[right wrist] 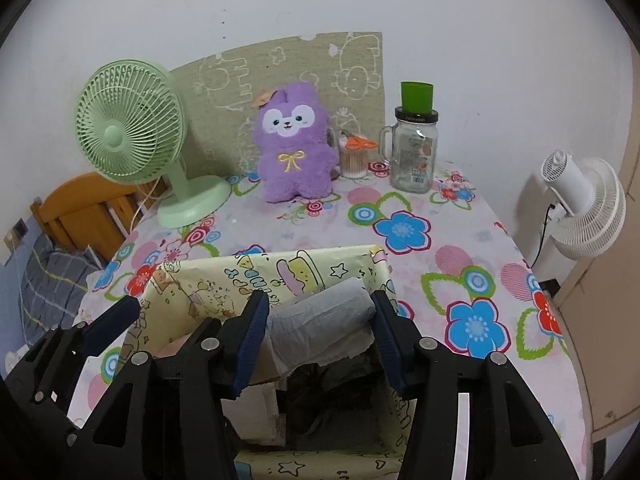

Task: Organize soft objects
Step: 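Open the left tool inside the basket while the right tool releases the towel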

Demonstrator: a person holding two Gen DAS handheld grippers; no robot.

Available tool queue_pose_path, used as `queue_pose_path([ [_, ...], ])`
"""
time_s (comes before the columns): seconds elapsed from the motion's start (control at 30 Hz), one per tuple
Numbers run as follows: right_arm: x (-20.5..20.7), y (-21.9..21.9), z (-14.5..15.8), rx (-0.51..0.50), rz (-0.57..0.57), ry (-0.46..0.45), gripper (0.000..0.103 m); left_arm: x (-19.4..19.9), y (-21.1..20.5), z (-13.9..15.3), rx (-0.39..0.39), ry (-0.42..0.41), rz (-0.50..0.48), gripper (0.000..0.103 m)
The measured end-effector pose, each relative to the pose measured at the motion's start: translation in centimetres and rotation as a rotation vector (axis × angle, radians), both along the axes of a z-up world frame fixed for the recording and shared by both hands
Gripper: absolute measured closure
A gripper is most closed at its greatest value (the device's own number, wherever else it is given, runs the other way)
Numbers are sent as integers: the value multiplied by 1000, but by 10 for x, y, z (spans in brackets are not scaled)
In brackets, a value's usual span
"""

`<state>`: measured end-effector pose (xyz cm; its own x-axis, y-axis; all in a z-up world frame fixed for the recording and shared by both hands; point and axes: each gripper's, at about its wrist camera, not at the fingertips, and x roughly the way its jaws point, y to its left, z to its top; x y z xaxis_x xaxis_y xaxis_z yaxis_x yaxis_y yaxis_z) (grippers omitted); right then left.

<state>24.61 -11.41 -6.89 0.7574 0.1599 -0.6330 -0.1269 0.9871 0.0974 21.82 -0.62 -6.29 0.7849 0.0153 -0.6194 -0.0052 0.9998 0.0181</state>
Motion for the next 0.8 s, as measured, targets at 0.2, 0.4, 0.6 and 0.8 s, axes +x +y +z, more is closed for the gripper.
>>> queue_pose_path([
  [0.2,-8,5,0,-19,23,-5,25,-10,2,0,-9,4,-14,25],
  [0.4,-19,5,1,-48,20,-16,18,-22,3,0,-11,1,-9,23],
  [0.6,-34,4,2,-69,27,-34,14,-36,4,1,-11,-4,-1,20],
  [0.8,-50,0,3,-71,18,-47,11,-50,5,2,-24,-10,0,16],
])
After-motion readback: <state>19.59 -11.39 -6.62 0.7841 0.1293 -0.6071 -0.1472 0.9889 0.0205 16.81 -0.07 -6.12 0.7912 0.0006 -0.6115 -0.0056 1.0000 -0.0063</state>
